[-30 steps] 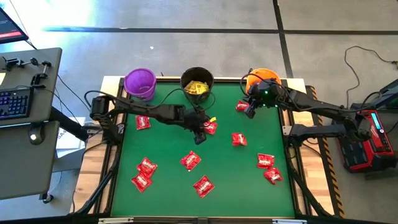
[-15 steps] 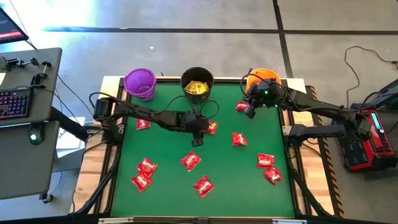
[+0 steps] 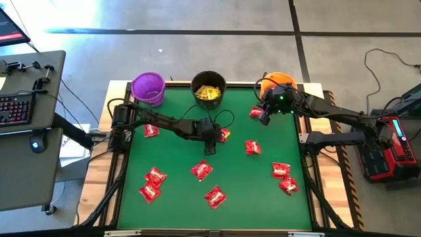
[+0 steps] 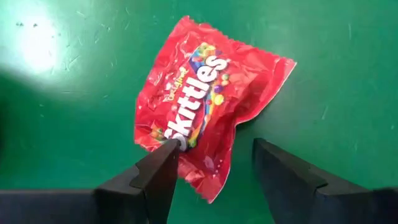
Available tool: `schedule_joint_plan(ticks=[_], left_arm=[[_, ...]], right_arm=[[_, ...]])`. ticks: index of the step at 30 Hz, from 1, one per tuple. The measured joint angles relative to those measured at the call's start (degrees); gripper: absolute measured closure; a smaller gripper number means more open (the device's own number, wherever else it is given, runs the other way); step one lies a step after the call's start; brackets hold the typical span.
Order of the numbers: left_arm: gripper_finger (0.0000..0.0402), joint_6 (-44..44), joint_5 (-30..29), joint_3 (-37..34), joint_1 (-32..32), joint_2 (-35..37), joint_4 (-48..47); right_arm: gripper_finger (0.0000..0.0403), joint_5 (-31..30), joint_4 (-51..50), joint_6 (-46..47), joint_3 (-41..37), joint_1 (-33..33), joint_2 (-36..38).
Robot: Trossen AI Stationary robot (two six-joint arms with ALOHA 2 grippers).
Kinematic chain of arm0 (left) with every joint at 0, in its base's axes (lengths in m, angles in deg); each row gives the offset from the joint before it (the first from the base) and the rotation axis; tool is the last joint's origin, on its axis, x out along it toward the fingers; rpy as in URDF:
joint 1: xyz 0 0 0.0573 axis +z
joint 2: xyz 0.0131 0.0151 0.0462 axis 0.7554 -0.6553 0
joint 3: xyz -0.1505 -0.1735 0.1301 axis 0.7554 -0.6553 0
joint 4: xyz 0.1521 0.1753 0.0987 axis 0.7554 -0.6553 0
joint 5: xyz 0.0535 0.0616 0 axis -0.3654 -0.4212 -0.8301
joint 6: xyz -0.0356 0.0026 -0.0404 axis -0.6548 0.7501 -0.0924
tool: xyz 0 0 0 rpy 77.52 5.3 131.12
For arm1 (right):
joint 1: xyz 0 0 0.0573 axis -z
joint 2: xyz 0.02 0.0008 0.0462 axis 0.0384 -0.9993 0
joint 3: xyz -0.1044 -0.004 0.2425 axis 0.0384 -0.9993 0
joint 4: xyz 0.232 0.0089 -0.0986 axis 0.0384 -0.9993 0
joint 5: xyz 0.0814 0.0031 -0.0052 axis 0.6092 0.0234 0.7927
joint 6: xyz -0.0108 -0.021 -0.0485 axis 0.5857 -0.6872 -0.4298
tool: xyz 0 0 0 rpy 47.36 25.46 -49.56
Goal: Sort candy by brand, put in halloween buckets
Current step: Put the red candy pack into the violet bucket
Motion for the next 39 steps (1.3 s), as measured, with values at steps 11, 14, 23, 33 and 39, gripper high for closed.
schedule_joint_plan(ticks=[11, 14, 23, 33, 39], left_arm=[[0.0362, 2.3, -1.0, 0.7, 0.2, -0.1, -2.4], [0.0395, 2.5, -1.4, 2.5, 0.4, 0.1, -4.6], [0.0401, 4.5, -0.9, 9.4, 0.6, 4.2, -11.1], [0.0401, 1.6, -0.4, 13.2, 1.4, 15.0, -18.6], [0.0401, -4.9, -2.6, 13.2, 1.6, 23.9, -27.5]], right_arm=[[0.0402, 0.0, 0.0, -0.5, 0.0, 0.0, 0.0], [0.0402, 0.0, 0.0, -0.5, 0.0, 0.0, 0.0], [0.0402, -0.1, 0.1, -0.5, 0.0, 0.1, 0.0], [0.0402, -0.3, 0.2, -0.4, 0.0, 0.3, -0.3], [0.0402, -0.4, 0.2, -0.3, 0.0, 0.4, -0.3]])
